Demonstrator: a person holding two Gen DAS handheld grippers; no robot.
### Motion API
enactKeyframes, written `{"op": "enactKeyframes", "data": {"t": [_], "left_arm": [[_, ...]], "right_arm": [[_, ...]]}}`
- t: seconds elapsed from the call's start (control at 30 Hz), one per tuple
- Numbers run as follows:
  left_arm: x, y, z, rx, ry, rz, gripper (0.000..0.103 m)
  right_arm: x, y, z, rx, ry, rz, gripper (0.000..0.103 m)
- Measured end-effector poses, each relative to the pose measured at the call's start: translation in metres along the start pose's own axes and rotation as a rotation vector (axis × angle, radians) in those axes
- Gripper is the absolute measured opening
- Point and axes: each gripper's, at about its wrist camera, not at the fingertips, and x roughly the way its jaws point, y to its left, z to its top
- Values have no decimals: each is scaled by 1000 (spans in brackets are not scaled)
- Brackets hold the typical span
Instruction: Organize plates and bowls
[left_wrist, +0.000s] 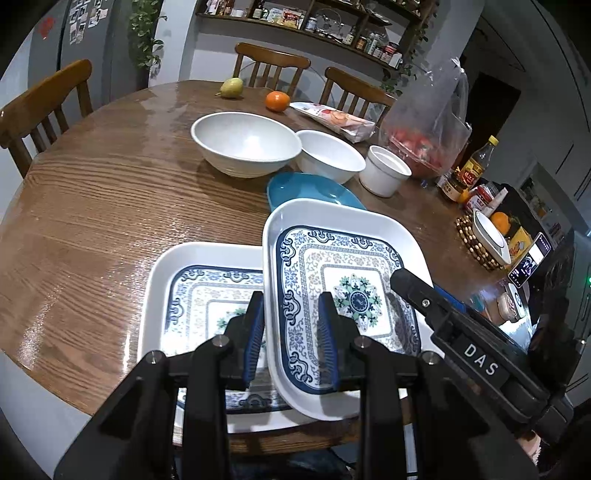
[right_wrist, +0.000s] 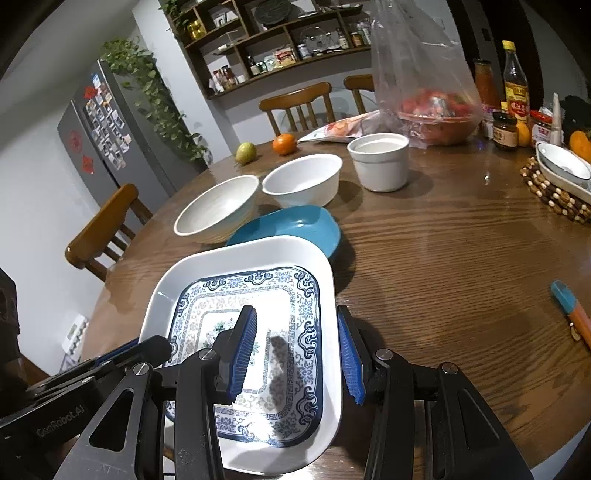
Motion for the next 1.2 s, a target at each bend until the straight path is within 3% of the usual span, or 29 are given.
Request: {"op": "enactKeyframes", "data": {"t": [0.5,1.2], "left_arm": [[-16,38,-2,-65,-33,57,27],[-11,60,-9,-81,15,108,27]], "right_arm": [[18,41,-7,-72,39,24,46],[34,65,-17,-133,84,9,46]]}}
